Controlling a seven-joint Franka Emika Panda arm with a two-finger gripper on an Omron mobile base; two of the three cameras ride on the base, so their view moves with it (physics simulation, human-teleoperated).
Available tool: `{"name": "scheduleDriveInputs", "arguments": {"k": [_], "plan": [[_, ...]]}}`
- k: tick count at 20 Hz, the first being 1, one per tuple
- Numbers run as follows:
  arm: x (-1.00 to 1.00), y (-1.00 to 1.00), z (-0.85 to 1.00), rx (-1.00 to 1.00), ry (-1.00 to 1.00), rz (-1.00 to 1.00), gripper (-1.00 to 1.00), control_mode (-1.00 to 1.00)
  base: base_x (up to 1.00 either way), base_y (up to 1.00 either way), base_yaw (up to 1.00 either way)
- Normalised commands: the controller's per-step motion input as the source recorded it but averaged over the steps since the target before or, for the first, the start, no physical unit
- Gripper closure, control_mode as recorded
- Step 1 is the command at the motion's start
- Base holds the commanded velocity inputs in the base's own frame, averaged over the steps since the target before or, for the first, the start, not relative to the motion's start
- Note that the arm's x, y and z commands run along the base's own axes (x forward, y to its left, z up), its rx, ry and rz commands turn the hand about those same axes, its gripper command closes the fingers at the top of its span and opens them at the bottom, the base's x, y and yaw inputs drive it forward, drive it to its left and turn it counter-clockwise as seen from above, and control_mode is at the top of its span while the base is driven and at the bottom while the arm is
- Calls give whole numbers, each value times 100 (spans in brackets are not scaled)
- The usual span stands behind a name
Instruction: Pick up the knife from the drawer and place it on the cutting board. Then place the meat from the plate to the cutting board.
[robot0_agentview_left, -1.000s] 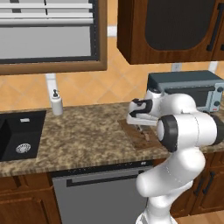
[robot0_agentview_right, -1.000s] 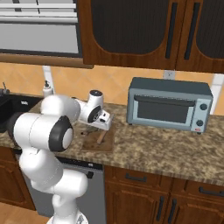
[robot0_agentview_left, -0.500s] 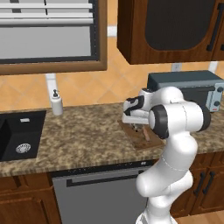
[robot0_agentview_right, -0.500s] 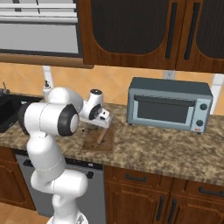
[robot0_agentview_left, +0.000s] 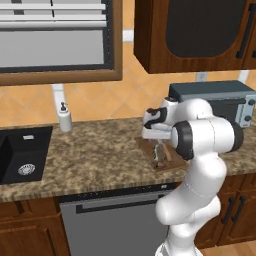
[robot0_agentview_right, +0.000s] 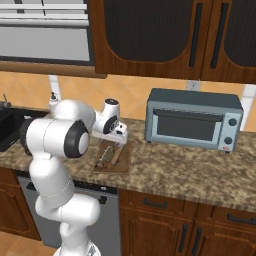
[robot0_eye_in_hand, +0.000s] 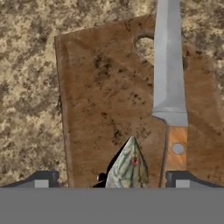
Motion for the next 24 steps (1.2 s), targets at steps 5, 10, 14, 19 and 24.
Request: {"name": "scheduleDriveInputs", "arguments": {"k": [5,10,14,19,24], "plan": [[-28,0,66,0,0,11,-100,-100,0,0,0],[-83,5,43,0,-2,13,-100,-100,0,0,0],[-100,38,12,0,-22,3,-100,-100,0,0,0],[-100,34,29,0,-44,0,-100,-100,0,0,0],[-100,20,55,8,-36,-2,-100,-100,0,0,0]]}}
